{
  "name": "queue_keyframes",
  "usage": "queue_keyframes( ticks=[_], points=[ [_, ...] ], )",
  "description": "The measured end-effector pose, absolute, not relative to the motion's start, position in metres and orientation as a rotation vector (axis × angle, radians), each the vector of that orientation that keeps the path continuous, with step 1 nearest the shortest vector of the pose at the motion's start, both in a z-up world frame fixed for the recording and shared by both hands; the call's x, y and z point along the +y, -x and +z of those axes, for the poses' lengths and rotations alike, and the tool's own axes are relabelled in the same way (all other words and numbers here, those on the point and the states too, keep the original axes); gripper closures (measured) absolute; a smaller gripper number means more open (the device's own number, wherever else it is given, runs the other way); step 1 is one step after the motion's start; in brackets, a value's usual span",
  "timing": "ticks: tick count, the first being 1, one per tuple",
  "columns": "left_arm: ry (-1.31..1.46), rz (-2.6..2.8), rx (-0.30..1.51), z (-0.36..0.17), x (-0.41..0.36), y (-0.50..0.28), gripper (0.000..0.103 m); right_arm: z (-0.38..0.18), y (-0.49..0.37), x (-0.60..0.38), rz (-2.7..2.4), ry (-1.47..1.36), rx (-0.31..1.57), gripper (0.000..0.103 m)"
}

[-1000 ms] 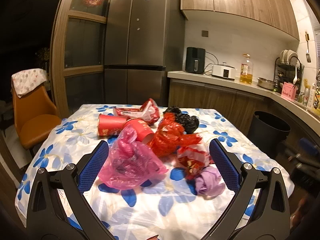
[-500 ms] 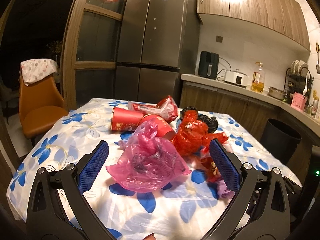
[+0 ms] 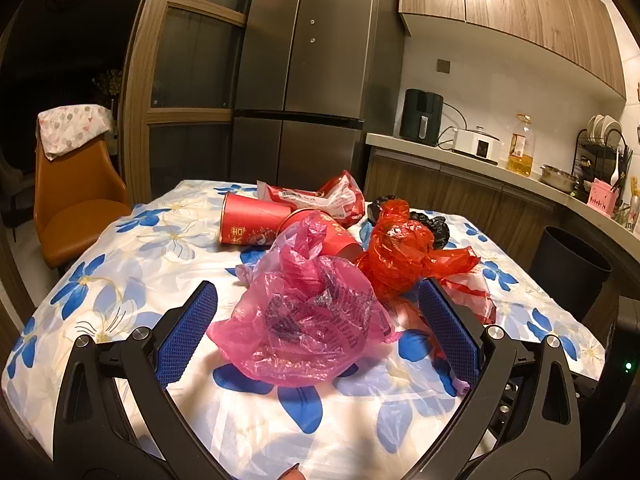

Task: Collect trash
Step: 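Grasp the pink bag with the left tool while the right tool grasps the purple bag, then carry the pink and purple bags in both tools over the black bin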

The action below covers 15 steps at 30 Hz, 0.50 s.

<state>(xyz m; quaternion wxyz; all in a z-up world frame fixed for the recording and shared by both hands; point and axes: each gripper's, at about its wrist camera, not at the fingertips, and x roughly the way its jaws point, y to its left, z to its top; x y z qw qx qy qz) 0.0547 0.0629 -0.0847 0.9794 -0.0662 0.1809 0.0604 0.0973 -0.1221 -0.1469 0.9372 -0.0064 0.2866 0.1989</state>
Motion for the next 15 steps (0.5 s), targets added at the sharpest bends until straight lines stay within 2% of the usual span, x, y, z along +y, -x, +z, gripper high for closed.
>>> queue_keyframes(
  ticks=[3, 9, 12, 14, 15],
  points=[
    [0.134, 0.116, 0.364, -0.087, 0.062, -0.059, 0.003, -0.146, -0.094, -0.122, 0.411, 0.018, 0.575, 0.091],
    [0.116, 0.118, 0.393, -0.096, 0.058, -0.072, 0.005, -0.132, -0.081, -0.135, 0.399, 0.0, 0.528, 0.093],
    [0.124, 0.119, 0.426, -0.103, 0.059, -0.079, 0.016, -0.124, -0.077, -0.141, 0.394, -0.006, 0.506, 0.094],
    [0.133, 0.118, 0.444, -0.105, 0.06, -0.083, 0.03, -0.121, -0.075, -0.142, 0.396, -0.01, 0.499, 0.094],
    [0.135, 0.117, 0.45, -0.106, 0.06, -0.084, 0.033, -0.119, -0.073, -0.143, 0.395, -0.008, 0.492, 0.094]
  ],
)
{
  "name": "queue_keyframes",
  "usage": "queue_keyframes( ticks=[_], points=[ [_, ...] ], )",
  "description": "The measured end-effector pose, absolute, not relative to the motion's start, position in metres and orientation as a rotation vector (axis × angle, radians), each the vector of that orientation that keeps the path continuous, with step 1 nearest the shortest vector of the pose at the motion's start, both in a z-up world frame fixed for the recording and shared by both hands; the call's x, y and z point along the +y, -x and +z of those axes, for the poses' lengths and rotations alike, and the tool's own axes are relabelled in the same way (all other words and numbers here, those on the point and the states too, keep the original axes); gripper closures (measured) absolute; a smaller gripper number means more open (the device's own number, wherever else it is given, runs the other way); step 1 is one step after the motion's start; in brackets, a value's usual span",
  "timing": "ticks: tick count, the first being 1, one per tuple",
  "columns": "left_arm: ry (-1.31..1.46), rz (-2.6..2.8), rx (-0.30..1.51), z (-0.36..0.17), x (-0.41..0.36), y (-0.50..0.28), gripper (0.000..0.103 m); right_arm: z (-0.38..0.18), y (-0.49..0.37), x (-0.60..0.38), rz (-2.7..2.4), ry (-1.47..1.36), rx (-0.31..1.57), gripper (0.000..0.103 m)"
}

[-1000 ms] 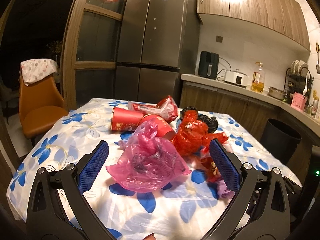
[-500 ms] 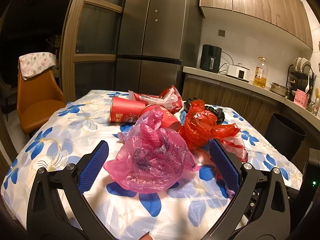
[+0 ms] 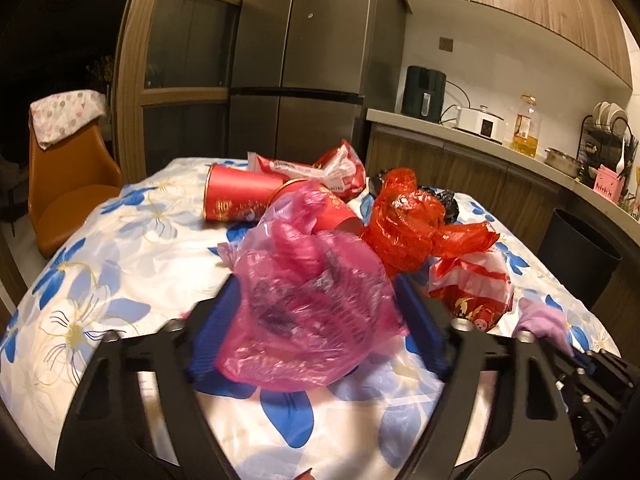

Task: Collect trash
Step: 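Carry the pink and purple bags in both tools over the black bin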

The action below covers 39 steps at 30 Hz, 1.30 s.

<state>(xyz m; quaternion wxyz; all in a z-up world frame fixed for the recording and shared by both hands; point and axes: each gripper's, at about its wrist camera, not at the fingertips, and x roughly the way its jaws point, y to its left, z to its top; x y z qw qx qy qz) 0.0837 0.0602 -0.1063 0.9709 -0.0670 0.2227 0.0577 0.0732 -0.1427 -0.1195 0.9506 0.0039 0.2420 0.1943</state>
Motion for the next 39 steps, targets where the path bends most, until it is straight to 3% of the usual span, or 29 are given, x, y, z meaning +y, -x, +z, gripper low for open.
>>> queue_keyframes(
  ticks=[6, 8, 10, 26, 39],
  points=[
    [0.161, 0.093, 0.481, -0.111, 0.065, -0.086, 0.07, -0.114, -0.07, -0.143, 0.395, -0.007, 0.473, 0.094],
    [0.168, 0.08, 0.489, -0.112, 0.067, -0.087, 0.091, -0.112, -0.068, -0.144, 0.393, -0.011, 0.469, 0.094],
    [0.168, 0.064, 0.49, -0.113, 0.067, -0.086, 0.099, -0.11, -0.066, -0.145, 0.391, -0.011, 0.465, 0.094],
    [0.165, -0.005, 0.336, -0.051, 0.049, -0.041, 0.102, -0.08, -0.053, -0.164, 0.376, -0.043, 0.404, 0.094],
    [0.106, -0.213, 0.274, 0.005, -0.059, -0.085, 0.102, -0.023, -0.064, -0.249, 0.147, -0.045, 0.27, 0.094]
  ],
)
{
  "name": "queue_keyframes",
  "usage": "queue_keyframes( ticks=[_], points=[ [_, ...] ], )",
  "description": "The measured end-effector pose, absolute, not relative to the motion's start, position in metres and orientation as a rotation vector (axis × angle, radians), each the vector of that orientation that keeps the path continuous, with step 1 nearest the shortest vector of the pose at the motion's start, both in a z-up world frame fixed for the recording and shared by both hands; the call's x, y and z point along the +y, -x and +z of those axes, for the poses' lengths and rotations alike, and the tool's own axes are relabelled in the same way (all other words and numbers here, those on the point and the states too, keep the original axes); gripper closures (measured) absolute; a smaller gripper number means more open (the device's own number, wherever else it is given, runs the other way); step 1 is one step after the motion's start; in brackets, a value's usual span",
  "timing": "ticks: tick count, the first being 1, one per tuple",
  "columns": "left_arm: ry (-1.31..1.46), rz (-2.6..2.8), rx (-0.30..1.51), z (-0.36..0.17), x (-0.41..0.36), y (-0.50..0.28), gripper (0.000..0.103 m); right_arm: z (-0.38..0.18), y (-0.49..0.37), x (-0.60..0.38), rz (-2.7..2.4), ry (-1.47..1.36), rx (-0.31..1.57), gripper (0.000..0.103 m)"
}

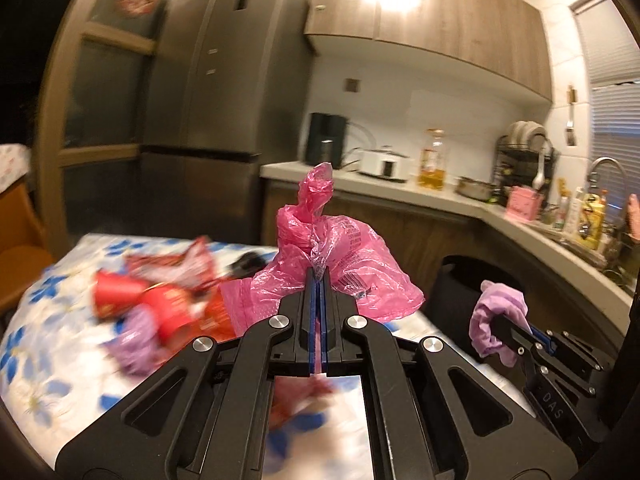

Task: Collect trash
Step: 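Carry the pink and purple bags in both tools over the black bin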

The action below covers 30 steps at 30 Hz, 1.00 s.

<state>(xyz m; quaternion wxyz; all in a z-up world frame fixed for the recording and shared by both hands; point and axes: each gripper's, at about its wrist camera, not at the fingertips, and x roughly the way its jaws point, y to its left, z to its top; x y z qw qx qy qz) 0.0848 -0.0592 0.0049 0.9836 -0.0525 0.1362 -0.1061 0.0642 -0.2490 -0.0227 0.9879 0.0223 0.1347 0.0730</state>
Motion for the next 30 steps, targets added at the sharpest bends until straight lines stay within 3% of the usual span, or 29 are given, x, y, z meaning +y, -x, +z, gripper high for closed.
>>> queue_keyframes(
  ticks=[18, 30],
  points=[
    [0.035, -0.49, 0.258, 0.014, -0.266, -0.193, 0.102, -0.004, -0.136, -0.395, -0.176, -0.07, 0.216, 0.094],
    [0.055, -0.579, 0.298, -0.008, -0.328, -0.257, 0.102, -0.011, -0.177, -0.433, -0.184, -0.074, 0.238, 0.094]
  ],
)
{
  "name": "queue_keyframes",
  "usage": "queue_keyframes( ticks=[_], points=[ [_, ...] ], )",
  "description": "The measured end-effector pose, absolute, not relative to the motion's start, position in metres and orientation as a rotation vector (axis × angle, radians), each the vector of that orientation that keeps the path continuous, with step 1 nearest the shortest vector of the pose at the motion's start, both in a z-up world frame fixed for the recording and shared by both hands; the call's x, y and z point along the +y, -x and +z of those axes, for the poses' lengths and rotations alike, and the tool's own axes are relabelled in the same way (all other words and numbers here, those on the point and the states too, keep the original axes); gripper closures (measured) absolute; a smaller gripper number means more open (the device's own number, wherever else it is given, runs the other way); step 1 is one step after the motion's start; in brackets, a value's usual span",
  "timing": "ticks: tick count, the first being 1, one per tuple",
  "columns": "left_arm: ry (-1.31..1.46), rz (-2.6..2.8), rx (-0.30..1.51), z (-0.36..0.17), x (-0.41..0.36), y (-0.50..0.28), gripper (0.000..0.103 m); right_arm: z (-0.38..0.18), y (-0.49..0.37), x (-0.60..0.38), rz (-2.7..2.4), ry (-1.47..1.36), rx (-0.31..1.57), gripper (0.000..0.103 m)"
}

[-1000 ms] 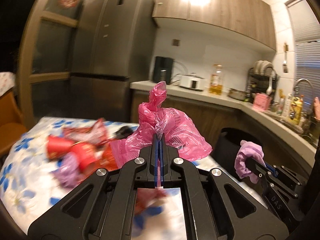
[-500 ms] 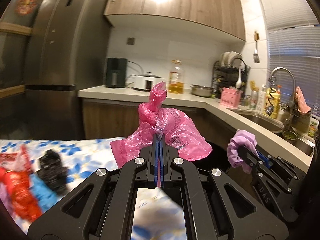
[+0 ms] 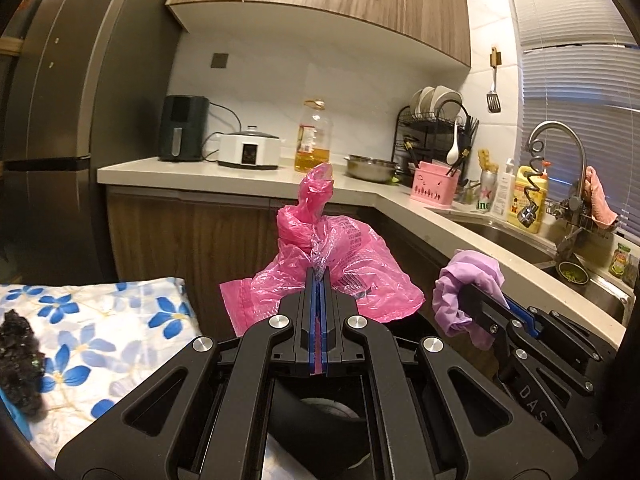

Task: Collect trash
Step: 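Carry the pink and purple bags in both tools over the black bin, then open both tools to drop the bags into the black bin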

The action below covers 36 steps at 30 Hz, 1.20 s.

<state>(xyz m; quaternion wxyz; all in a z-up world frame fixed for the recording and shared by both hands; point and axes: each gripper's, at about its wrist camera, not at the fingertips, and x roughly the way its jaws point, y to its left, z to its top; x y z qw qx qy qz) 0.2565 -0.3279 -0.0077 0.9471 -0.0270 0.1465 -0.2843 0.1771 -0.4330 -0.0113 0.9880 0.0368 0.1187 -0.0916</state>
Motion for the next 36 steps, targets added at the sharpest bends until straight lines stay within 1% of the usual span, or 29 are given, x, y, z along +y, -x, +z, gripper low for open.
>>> queue_keyframes(
  ticks=[14, 16, 18, 19, 20, 23, 31, 33, 34, 35, 36],
  points=[
    [0.033, -0.628, 0.352, -0.031, -0.349, -0.284, 0.102, -0.023, -0.2, -0.453, -0.179, -0.097, 0.286, 0.092],
    [0.032, -0.638, 0.368, -0.034, -0.35, -0.287, 0.102, -0.024, -0.203, -0.456, -0.177, -0.104, 0.292, 0.088],
    [0.026, -0.639, 0.375, -0.037, -0.351, -0.289, 0.101, -0.024, -0.204, -0.459, -0.175, -0.108, 0.295, 0.076],
    [0.022, -0.643, 0.376, -0.038, -0.352, -0.29, 0.101, -0.024, -0.204, -0.459, -0.174, -0.109, 0.295, 0.073],
    [0.018, -0.644, 0.376, -0.038, -0.352, -0.29, 0.101, -0.024, -0.204, -0.459, -0.179, -0.108, 0.293, 0.067],
    [0.009, -0.651, 0.393, -0.042, -0.352, -0.293, 0.101, -0.023, -0.204, -0.462, -0.185, -0.116, 0.287, 0.056],
    [-0.005, -0.633, 0.424, -0.048, -0.351, -0.297, 0.098, -0.023, -0.199, -0.477, -0.249, -0.147, 0.282, 0.047],
    [-0.013, -0.629, 0.425, -0.049, -0.352, -0.296, 0.094, -0.022, -0.198, -0.478, -0.257, -0.149, 0.278, 0.043],
    [-0.016, -0.628, 0.425, -0.05, -0.351, -0.295, 0.088, -0.022, -0.197, -0.478, -0.26, -0.148, 0.277, 0.043],
    [-0.017, -0.627, 0.426, -0.05, -0.351, -0.295, 0.08, -0.022, -0.196, -0.477, -0.263, -0.147, 0.277, 0.042],
    [-0.017, -0.628, 0.427, -0.051, -0.351, -0.294, 0.075, -0.022, -0.195, -0.477, -0.262, -0.146, 0.276, 0.04]
  ],
)
